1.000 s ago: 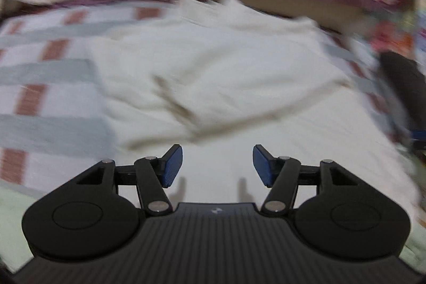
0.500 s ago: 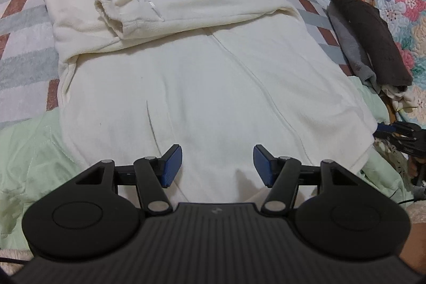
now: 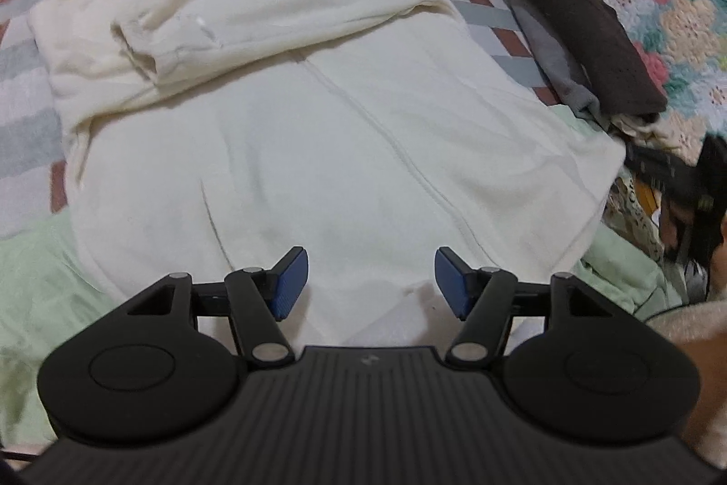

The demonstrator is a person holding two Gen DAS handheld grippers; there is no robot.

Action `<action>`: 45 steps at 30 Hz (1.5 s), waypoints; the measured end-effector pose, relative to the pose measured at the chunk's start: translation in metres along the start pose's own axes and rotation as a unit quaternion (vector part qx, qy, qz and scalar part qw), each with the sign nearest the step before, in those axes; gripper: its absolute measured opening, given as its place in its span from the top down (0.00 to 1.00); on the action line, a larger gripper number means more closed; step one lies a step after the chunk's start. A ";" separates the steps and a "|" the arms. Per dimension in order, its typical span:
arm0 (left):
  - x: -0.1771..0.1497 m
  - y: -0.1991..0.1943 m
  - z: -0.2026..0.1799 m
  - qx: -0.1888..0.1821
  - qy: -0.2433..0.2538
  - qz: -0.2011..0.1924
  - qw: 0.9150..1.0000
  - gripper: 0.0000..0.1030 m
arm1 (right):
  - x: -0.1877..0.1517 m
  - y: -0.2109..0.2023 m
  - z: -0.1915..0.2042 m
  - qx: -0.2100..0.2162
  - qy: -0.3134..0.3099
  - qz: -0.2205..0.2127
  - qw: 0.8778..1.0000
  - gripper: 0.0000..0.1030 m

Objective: Fold clothes

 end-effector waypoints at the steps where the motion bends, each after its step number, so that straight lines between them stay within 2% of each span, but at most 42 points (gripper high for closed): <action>1: 0.000 -0.004 0.001 0.001 0.005 -0.002 1.000 0.41 | 0.014 0.001 -0.001 0.002 -0.004 -0.009 1.000 0.95; 5: -0.002 -0.014 0.003 -0.012 -0.001 -0.001 1.000 0.40 | 0.076 0.012 -0.004 0.021 -0.019 -0.042 0.999 0.95; 9: 0.002 -0.016 -0.006 -0.048 -0.017 -0.007 0.999 0.39 | 0.141 0.035 0.004 0.026 -0.063 -0.053 0.996 0.95; 11: 0.008 -0.016 -0.015 -0.078 -0.019 -0.013 0.997 0.36 | 0.168 0.050 0.006 0.027 -0.074 -0.057 0.995 0.95; 14: 0.015 -0.015 -0.033 -0.115 0.006 -0.016 0.993 0.32 | 0.191 0.067 0.007 0.023 -0.088 -0.056 0.994 0.95; 16: 0.016 -0.011 -0.040 -0.099 0.032 -0.017 0.994 0.31 | 0.203 0.076 0.006 0.022 -0.092 -0.056 0.994 0.95; 19: 0.015 -0.002 -0.043 -0.090 0.044 -0.003 0.995 0.31 | 0.215 0.084 0.003 0.018 -0.094 -0.056 0.994 0.95; 24: 0.011 -0.001 -0.036 -0.086 0.035 0.005 0.996 0.30 | 0.228 0.091 -0.010 0.006 -0.088 -0.056 0.994 0.95; 33: -0.012 0.011 -0.035 -0.069 0.047 0.030 0.996 0.27 | 0.244 0.109 -0.023 -0.012 -0.097 -0.040 0.994 0.95; 42: -0.007 0.015 -0.038 -0.045 0.069 0.029 0.996 0.27 | 0.261 0.138 -0.036 -0.021 -0.094 -0.024 0.995 0.96; 45: -0.005 0.016 -0.040 -0.037 0.077 0.028 0.996 0.32 | 0.266 0.146 -0.040 -0.023 -0.087 -0.023 0.996 0.96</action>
Point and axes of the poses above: each gripper's, at about its wrist camera, not at the fingertips, and y roughly the way its jaws point, z to its left, x to its top, the point moved 9 cm from there along y, roughly the way its jaws point, and after that the axes turned 12 degrees about x, right-handed, at the moved point
